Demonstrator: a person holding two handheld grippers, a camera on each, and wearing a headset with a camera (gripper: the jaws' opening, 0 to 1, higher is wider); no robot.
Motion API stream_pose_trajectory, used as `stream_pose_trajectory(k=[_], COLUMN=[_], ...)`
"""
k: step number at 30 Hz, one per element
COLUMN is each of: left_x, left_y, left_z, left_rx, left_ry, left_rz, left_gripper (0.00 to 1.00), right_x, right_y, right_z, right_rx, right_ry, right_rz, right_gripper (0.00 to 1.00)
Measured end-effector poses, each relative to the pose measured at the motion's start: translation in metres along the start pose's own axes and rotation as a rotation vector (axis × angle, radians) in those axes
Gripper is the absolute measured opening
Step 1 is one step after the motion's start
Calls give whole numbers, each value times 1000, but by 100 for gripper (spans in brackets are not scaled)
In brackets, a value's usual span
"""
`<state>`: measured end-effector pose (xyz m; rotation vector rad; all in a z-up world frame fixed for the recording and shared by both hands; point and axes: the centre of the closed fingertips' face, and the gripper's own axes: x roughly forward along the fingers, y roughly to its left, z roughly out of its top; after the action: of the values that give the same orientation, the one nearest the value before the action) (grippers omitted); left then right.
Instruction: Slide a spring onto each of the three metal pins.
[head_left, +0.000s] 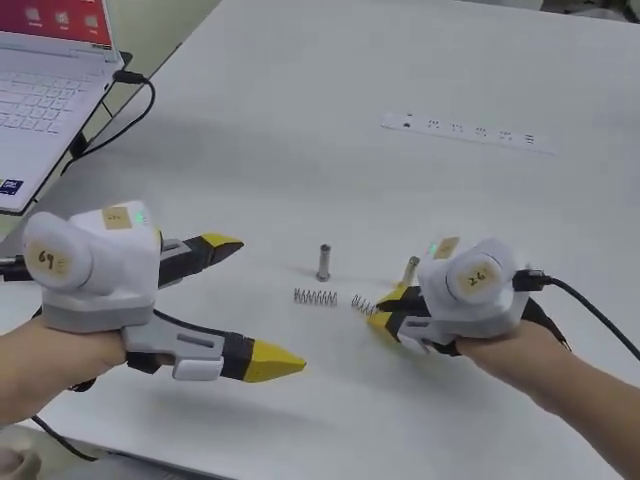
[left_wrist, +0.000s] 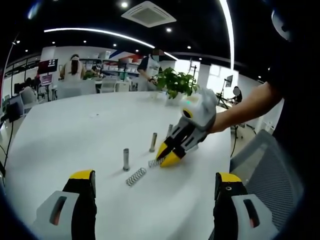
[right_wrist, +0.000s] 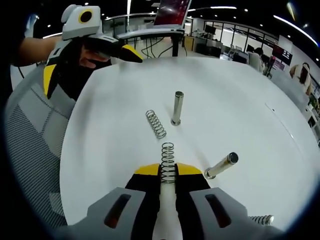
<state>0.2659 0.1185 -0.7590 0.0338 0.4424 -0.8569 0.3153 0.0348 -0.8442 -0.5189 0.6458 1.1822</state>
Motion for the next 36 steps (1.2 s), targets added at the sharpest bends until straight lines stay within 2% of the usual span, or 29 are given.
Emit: stream_pose_trajectory(k=[21, 28, 36], left_x=[4, 15, 34], left_y=[-20, -27, -37], left_z=[10, 16, 19], left_rx=[25, 44, 52], left_ry=[-8, -8, 11], left_rz=[-56, -108, -192], left_gripper=[92, 88, 73], right_x=[-60, -76, -85], right_y=[2, 2, 9], right_z=[3, 1, 3], right_rx=[5, -10, -47], right_ry=[-74, -77, -69], right_rz=[-12, -8, 6], right_gripper=[8, 8, 8])
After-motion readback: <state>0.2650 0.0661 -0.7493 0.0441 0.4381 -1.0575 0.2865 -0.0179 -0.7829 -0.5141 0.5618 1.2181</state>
